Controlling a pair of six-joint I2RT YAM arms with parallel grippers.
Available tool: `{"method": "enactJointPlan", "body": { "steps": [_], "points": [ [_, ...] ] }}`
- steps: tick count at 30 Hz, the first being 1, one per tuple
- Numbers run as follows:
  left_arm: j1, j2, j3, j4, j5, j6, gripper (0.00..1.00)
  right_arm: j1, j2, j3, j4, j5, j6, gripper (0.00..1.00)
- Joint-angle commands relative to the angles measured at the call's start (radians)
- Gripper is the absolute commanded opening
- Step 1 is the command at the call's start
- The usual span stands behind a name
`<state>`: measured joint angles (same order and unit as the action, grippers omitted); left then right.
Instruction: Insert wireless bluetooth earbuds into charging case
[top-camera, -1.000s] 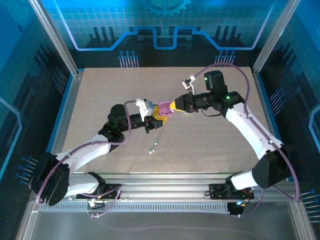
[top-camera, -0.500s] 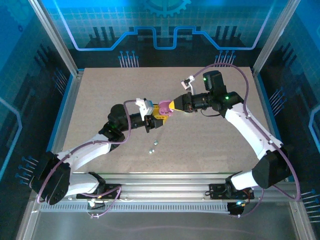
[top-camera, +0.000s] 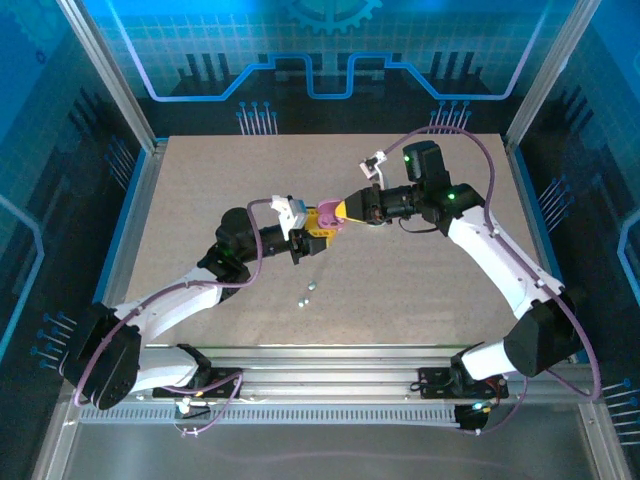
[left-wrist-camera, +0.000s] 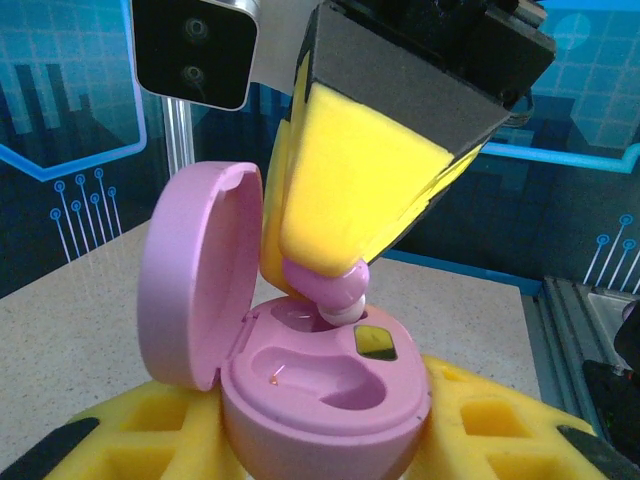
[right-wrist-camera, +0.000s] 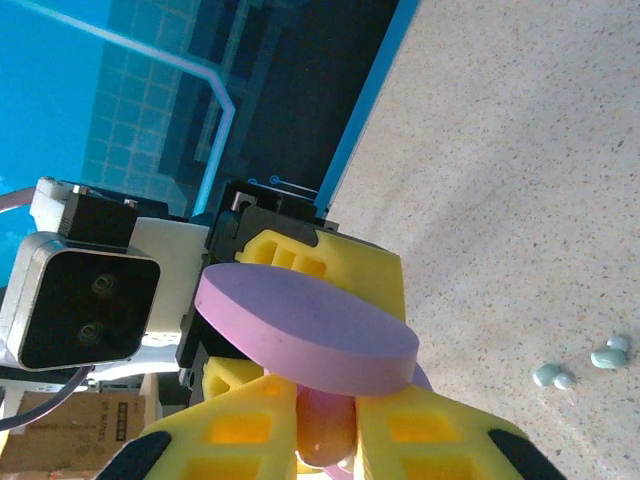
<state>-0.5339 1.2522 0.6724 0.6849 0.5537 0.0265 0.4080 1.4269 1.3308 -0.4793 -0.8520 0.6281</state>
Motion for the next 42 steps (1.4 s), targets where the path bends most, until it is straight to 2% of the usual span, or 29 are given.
{"method": "enactJointPlan", "body": {
  "steps": [1, 18, 27, 30, 35, 39, 42],
  "points": [
    [-0.011, 0.001, 0.033, 0.065, 0.019, 0.004, 0.35, 0.021, 0.017, 0.028, -0.033, 0.051, -0.033, 0.21],
    [-0.011, -0.014, 0.021, 0.074, 0.006, 0.0, 0.35, 0.023, -0.004, 0.057, -0.127, 0.166, -0.072, 0.33],
    [-0.011, -0.024, 0.012, 0.052, -0.01, 0.019, 0.35, 0.023, -0.025, 0.082, -0.137, 0.168, -0.07, 0.44],
    [-0.01, -0.028, 0.009, 0.047, -0.02, 0.029, 0.35, 0.019, -0.039, 0.081, -0.138, 0.166, -0.068, 0.44],
    [-0.01, -0.048, -0.004, 0.008, -0.11, 0.048, 0.34, 0.011, -0.096, 0.063, -0.06, 0.131, -0.06, 0.49],
    [-0.006, -0.092, -0.021, -0.031, -0.204, 0.065, 0.35, -0.022, -0.168, 0.03, -0.006, 0.206, -0.056, 0.51],
    [0.005, -0.146, -0.04, -0.059, -0.271, 0.067, 0.35, -0.065, -0.204, -0.027, 0.009, 0.326, -0.029, 0.51]
  ]
}}
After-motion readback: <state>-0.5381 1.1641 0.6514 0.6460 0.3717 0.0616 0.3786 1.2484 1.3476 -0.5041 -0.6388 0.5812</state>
